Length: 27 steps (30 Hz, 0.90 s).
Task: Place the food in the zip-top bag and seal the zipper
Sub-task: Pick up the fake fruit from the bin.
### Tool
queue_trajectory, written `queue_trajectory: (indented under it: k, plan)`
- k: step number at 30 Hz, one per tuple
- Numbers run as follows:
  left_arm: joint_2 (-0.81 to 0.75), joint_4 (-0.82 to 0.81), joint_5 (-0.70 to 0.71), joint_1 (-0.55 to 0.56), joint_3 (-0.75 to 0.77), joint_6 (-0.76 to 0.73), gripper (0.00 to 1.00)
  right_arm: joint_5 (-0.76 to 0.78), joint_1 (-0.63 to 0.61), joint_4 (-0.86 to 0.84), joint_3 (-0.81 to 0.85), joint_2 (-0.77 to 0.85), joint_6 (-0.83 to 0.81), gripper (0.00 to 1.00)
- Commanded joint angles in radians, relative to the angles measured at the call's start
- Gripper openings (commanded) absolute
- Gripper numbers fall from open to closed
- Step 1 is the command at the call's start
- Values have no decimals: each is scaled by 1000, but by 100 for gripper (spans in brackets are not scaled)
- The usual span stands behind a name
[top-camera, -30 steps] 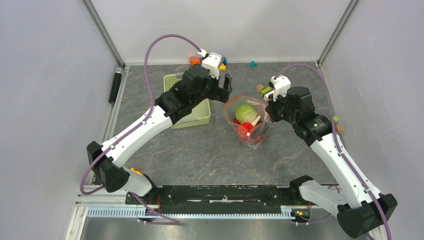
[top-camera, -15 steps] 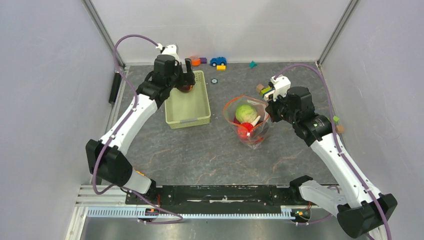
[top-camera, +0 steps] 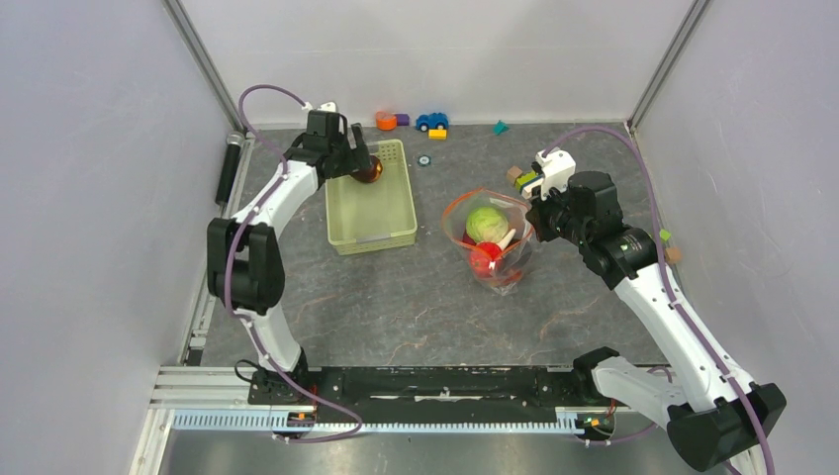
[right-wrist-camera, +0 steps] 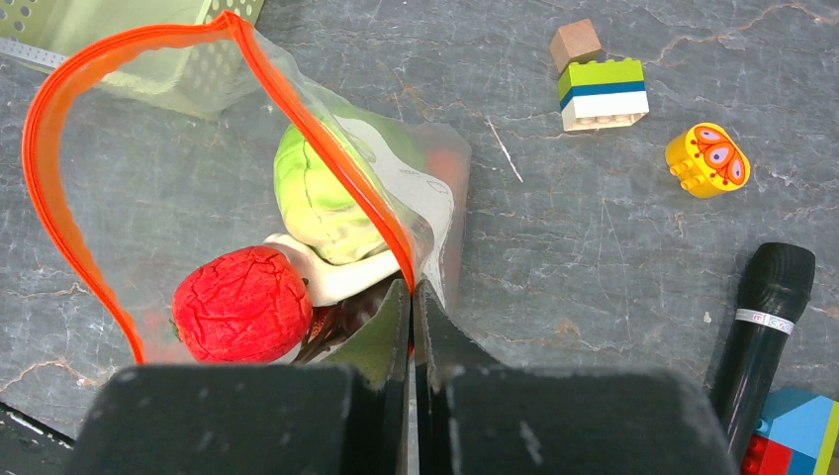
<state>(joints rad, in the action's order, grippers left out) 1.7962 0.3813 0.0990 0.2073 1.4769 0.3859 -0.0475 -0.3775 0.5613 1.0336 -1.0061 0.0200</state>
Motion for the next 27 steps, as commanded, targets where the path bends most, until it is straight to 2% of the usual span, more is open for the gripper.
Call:
queue_trajectory:
  k: [1,9,15,27]
  plan:
    - [81,-50,-75,-27,81,46,100,19,3,-25,18,13,-11,0]
    - [230,-88,-145,-51,159,39,100,35,3,-23,19,-1,-11,0]
    - [298,-96,-133,-57,204,22,100,41,4,-23,17,-13,-11,0]
    - [437,-49,-189,-63,318,14,100,72,3,-21,20,-33,-11,0]
